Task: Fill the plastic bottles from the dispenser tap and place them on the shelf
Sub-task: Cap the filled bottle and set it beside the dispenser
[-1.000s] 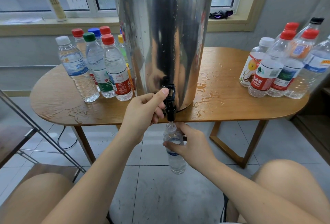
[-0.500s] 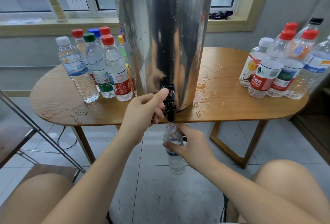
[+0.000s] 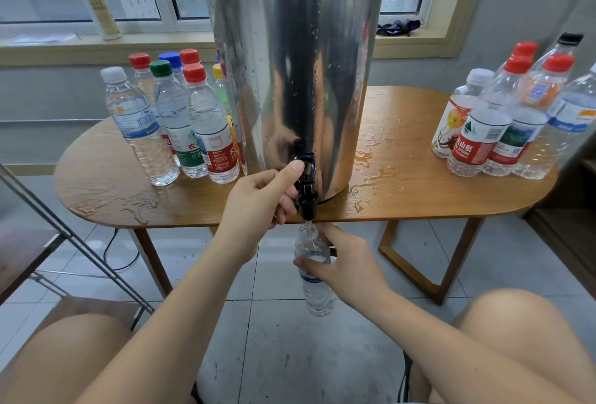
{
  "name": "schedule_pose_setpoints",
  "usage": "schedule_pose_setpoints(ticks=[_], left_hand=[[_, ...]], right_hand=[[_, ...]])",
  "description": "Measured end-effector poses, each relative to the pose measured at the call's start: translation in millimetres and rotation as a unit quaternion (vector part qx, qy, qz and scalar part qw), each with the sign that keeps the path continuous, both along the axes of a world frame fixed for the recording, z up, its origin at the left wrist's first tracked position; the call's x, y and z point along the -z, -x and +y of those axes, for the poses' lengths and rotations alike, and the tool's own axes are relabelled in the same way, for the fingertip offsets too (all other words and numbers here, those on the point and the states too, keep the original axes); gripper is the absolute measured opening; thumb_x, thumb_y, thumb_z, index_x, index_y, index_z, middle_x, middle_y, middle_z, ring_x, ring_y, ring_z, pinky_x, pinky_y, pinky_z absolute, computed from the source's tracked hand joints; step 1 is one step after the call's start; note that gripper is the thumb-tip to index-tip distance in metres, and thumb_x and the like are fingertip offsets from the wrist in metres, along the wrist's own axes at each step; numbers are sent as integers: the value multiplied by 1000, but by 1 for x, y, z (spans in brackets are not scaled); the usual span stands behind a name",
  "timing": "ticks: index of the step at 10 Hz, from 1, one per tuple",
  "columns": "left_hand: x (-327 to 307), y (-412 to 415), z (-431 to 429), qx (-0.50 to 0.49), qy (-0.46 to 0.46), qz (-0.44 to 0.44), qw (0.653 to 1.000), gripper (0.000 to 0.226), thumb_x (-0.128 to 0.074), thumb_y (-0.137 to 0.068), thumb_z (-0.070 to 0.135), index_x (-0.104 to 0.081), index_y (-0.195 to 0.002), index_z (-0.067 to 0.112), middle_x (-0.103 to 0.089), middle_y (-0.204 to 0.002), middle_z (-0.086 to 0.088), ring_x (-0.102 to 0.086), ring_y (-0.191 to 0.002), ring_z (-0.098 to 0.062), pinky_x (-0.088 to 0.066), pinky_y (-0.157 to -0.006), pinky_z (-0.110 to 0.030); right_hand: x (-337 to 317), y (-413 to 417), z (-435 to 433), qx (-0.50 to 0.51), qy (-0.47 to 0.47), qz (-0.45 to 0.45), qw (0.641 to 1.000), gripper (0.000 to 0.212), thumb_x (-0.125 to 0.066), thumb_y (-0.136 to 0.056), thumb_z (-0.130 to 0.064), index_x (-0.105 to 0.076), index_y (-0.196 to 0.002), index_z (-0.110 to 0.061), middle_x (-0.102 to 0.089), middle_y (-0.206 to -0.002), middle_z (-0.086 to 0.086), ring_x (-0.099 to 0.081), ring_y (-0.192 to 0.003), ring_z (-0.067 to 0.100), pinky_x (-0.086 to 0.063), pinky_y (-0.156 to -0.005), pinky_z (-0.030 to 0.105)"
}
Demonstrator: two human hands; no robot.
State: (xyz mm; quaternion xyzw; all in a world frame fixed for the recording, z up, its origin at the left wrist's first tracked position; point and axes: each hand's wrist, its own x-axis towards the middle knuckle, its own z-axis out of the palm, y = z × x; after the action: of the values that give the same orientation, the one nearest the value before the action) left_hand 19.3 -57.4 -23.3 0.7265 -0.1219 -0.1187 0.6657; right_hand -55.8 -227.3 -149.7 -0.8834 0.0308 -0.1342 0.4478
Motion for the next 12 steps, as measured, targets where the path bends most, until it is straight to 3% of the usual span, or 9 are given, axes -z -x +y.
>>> schedule_pose_setpoints(ticks=[12], left_hand=[[-3, 1, 1, -9, -7, -21, 1000, 51, -71, -96, 60, -74, -82, 11, -68, -68, -10, -57, -59, -15, -45, -51, -16]], right_hand=[[1, 0, 0, -3, -2, 6, 1000, 56, -86, -83, -57, -64, -132, -40, -72, -117, -22, -67, -110, 3, -59, -94, 34]])
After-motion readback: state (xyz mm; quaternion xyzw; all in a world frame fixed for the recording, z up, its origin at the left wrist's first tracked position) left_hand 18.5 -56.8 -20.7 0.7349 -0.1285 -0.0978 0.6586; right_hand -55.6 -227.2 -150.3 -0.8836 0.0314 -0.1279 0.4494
